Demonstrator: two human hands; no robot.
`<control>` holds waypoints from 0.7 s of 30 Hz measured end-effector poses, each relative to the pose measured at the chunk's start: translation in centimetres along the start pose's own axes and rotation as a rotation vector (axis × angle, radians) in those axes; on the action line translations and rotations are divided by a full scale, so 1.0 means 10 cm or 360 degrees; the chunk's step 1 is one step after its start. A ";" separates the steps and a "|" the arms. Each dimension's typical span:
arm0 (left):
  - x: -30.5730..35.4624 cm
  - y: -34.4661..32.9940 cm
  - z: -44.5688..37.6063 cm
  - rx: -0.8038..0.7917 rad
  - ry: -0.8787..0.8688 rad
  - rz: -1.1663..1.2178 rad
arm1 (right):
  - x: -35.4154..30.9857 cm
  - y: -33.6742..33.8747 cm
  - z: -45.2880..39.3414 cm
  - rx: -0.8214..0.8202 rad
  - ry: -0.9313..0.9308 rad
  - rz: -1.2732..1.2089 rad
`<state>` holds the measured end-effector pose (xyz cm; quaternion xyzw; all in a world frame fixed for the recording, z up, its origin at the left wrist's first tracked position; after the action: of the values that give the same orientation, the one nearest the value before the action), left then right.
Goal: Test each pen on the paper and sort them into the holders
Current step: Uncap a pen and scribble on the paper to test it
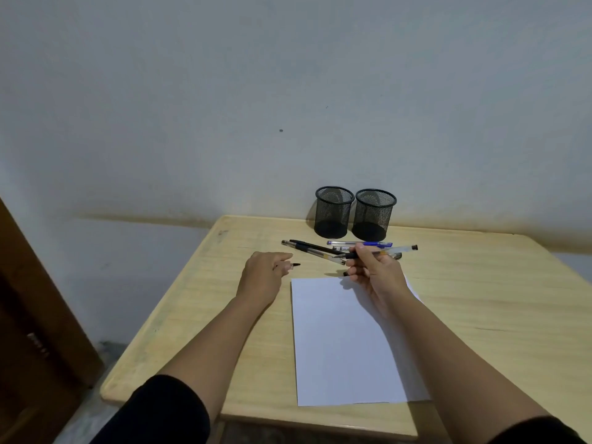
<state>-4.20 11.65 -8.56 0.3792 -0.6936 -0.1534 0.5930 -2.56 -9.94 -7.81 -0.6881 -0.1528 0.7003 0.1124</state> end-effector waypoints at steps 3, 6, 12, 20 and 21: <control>0.12 0.05 0.10 -0.0025 -0.0068 0.0072 | 0.02 -0.04 0.02 -0.0003 -0.0018 -0.0031; 0.19 -0.03 0.24 -0.0231 -0.0153 -0.0024 | 0.06 -0.10 0.11 -0.0018 -0.0053 -0.0108; 0.27 -0.05 0.58 -0.0325 -0.0254 -0.0188 | 0.23 -0.11 0.35 -0.0074 -0.0242 0.0071; 0.58 -0.24 1.13 -0.0435 -0.0381 -0.0144 | -0.01 0.42 0.48 0.0032 -0.0067 0.0684; 0.60 -0.25 1.14 -0.0453 -0.0375 -0.0123 | -0.04 0.46 0.51 0.0062 -0.0059 0.0690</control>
<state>-14.12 2.98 -8.85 0.2972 -0.7146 -0.3158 0.5489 -7.38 -14.61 -9.12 -0.6896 0.0104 0.7234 -0.0304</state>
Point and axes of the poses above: each hand's wrist, its own z-axis away from the middle knuckle, its own y-axis out of the back of the hand, x = y × z, the point moved 9 cm from there along -z, towards the middle knuckle, and after that the axes turned 1 degree about y, right-handed, at the moved point
